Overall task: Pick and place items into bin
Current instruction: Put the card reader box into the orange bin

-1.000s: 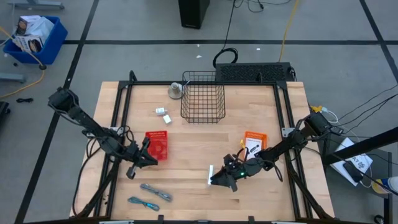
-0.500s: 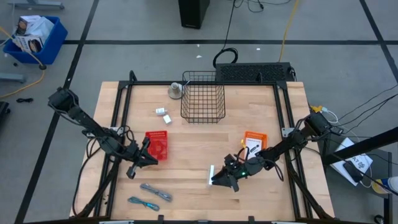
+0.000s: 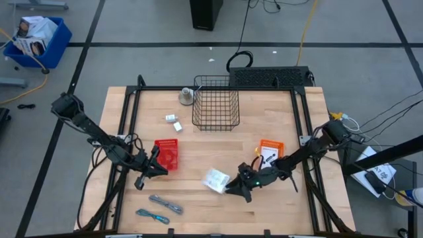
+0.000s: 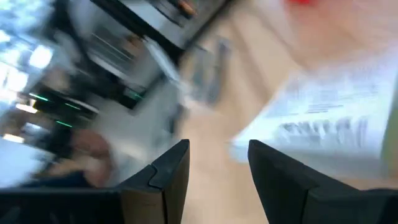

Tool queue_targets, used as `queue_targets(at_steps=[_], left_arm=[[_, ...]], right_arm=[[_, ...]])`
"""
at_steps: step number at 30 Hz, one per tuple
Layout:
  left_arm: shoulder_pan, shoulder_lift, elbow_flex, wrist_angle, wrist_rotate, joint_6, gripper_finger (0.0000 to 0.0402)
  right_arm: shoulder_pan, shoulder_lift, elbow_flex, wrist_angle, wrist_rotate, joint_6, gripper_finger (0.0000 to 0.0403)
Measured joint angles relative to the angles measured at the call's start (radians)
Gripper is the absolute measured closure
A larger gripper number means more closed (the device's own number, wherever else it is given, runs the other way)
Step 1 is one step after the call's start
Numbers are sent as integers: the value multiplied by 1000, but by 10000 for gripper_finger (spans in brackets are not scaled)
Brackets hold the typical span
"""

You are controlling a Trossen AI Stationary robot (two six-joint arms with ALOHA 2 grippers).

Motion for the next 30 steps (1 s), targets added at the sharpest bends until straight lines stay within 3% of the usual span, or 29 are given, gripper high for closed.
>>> queue_targets(at_steps=[10, 17, 20, 25, 30], left_arm=[[0, 0, 0, -8, -5, -14, 371], [31, 0, 11, -54, -159, -220, 371], [52, 1, 102, -230, -154, -246, 371], [126, 89, 354, -631, -137, -319, 371], [233, 252, 533, -791, 19, -289, 371]], right_arm=[[-3, -5, 5, 12, 0, -2, 243], [-4, -5, 5, -58, 31, -2, 243], [-11, -5, 5, -88, 34, -3, 243], [-13, -6, 6, -126, 80, -26, 243], [-12, -7, 7, -190, 90, -32, 243]])
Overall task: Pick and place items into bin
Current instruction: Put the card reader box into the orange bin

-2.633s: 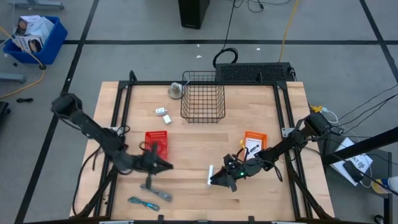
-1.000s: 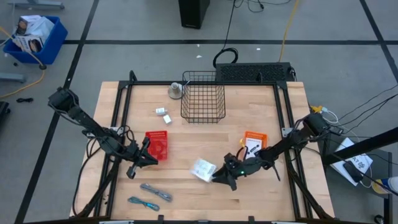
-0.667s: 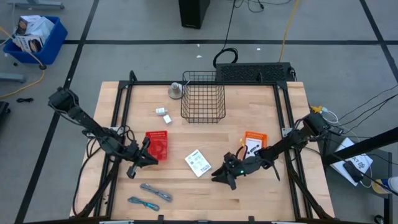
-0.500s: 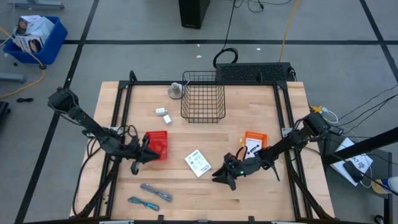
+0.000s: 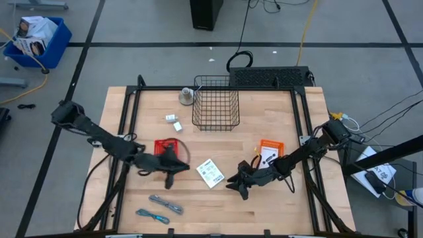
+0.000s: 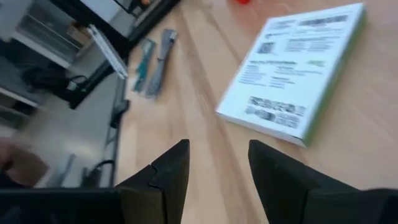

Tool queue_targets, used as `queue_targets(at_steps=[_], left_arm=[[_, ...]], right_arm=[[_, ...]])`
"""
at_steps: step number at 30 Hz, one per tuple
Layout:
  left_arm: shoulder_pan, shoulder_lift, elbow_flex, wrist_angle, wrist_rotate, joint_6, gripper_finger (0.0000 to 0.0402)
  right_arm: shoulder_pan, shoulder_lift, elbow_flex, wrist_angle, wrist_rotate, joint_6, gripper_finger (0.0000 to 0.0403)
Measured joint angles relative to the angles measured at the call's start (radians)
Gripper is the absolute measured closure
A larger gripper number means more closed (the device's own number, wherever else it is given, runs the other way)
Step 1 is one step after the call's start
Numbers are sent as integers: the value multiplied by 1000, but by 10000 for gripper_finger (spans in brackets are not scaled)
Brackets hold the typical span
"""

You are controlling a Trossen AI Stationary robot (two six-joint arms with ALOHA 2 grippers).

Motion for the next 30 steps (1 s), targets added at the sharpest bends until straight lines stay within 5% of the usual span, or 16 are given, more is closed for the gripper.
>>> queue_targets(at_steps=[15, 30], left_arm=[[196, 445, 223, -112, 198, -120, 371], [147, 580, 260, -60, 290, -256, 371]], right_arm=[[5, -1, 1, -119, 127, 63, 243], [-15, -1, 1, -125, 108, 102, 243]])
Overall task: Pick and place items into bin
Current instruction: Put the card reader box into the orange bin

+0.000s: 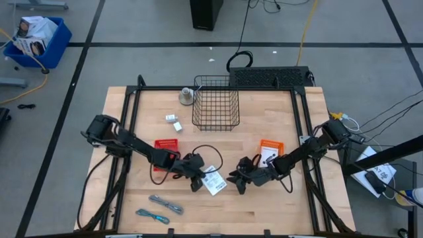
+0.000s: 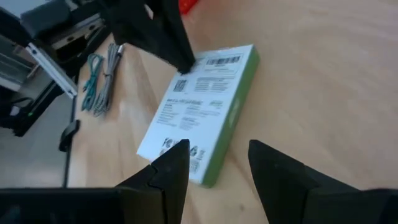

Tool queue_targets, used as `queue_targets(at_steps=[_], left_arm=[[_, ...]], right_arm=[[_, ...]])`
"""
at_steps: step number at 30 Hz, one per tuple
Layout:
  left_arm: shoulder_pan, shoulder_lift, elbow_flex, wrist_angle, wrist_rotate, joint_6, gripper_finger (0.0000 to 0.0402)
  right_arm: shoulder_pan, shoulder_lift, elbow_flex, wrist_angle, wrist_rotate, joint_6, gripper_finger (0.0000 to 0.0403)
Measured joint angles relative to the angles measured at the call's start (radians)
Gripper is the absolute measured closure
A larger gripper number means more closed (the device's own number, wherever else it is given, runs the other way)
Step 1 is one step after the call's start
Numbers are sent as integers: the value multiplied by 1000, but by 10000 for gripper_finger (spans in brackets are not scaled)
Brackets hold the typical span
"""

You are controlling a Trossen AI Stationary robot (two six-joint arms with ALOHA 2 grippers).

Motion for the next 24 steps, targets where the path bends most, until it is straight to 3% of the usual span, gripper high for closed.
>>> queue_targets(at_steps=[9, 13, 18, 24], left_arm=[[-50, 31, 0, -26, -90, -87, 371], [-57, 91, 3, 52, -100, -105, 371], [-59, 124, 3, 121, -94, -122, 371], [-60, 126, -1, 148, -87, -112, 371]], right_arm=[[18, 0, 1, 12, -98, 27, 243], [32, 0, 1, 22, -124, 44, 243], [48, 0, 1, 28, -172, 136, 243], [87, -5, 4, -110, -162, 295, 243]])
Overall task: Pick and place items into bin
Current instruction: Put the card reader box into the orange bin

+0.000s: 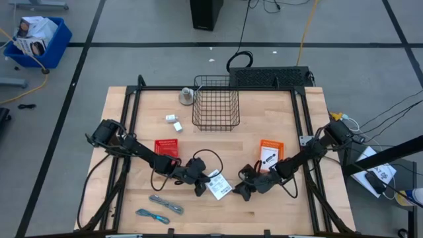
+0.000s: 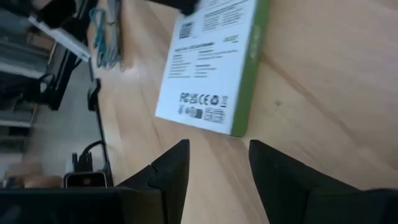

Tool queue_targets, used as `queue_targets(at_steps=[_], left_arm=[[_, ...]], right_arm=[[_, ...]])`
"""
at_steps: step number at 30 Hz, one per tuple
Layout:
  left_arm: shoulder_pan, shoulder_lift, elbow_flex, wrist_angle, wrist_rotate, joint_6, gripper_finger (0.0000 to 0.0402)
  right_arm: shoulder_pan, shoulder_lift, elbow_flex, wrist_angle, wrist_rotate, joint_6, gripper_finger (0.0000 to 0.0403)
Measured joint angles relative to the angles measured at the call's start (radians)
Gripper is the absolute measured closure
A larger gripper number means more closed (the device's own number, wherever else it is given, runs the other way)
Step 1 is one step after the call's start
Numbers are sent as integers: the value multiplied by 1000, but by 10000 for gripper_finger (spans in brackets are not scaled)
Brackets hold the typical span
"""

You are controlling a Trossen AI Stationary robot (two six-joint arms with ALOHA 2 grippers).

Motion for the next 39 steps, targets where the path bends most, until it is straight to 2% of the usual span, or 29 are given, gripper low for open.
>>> queue_targets(at_steps=[5, 8, 11, 16, 18, 24, 30, 32, 36, 39], left_arm=[[0, 0, 0, -1, -6, -2, 371], [0, 1, -2, 14, -7, -3, 371], [-1, 2, -3, 23, -8, -3, 371], [-1, 3, -3, 40, -10, 1, 371], [-1, 3, -3, 40, -10, 2, 371], [-2, 3, -2, 34, -13, 10, 371], [-7, 3, -2, 34, -18, 16, 371], [-10, 4, -2, 37, -20, 16, 371], [-14, 4, -2, 43, -39, 8, 371], [-14, 4, -2, 45, -43, 8, 371]], right_arm=[[6, 0, -1, 11, 23, 43, 243], [-6, 2, 15, -15, -6, 63, 243], [-22, 5, 74, -143, -82, 86, 243], [-35, 7, 221, -452, -115, 62, 243], [-39, 7, 245, -501, -108, 59, 243], [-55, 39, 245, -448, -96, 93, 243], [-68, 196, 250, -81, -196, 121, 243], [-68, 239, 250, 28, -200, 129, 243], [-76, 273, 249, 133, -195, 114, 243], [-79, 274, 249, 125, -193, 108, 243]])
